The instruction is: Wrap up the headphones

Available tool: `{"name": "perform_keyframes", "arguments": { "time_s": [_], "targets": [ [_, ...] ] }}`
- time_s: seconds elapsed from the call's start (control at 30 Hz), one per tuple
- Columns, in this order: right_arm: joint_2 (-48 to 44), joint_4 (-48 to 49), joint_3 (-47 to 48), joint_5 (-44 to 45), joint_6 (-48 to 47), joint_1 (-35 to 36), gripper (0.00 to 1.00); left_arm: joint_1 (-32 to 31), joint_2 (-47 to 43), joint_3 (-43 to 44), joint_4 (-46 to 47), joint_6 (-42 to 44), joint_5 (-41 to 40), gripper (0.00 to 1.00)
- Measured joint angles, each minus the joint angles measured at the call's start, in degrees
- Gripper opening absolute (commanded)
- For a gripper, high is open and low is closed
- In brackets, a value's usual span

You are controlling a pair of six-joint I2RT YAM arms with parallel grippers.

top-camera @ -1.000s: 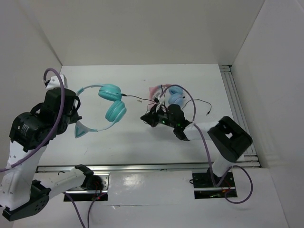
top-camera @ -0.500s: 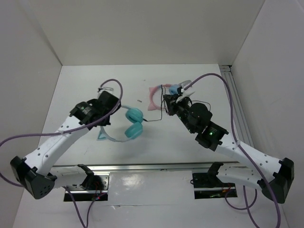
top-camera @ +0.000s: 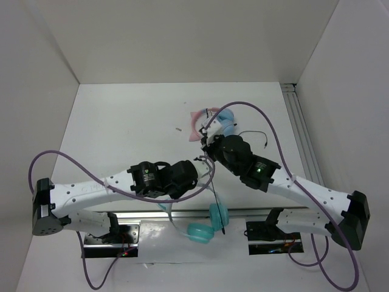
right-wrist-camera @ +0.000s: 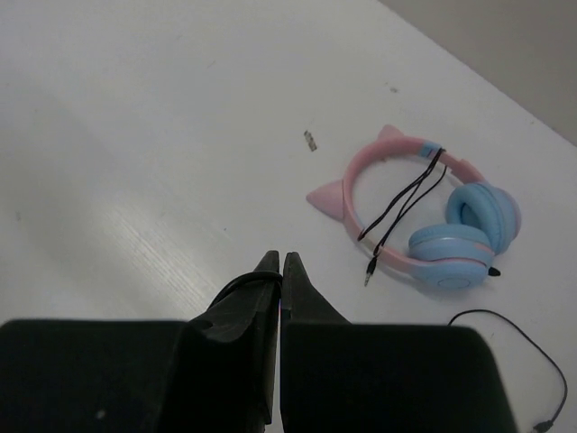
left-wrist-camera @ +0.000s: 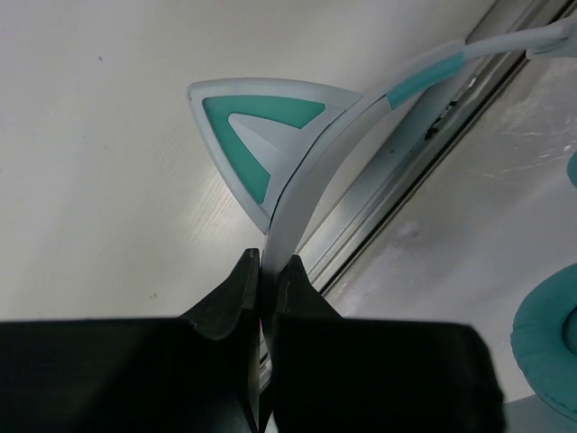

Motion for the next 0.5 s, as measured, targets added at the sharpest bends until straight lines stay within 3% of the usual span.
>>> {"name": "perform_keyframes", "arguments": {
  "time_s": [0.2, 0.5],
  "targets": [
    [4.3, -3.1, -0.2, -4.6, -0.4, -2.3, 0.0, -0.9, -1.9, 0.0, 1.8, 1.6, 0.8, 0.0],
    [6.1, -2.2, -0.6, -15.8, 0.3, -5.4, 0.0, -0.9, -17.7, -0.4, 4.5, 3.1, -1.0, 0.0]
  ]
}}
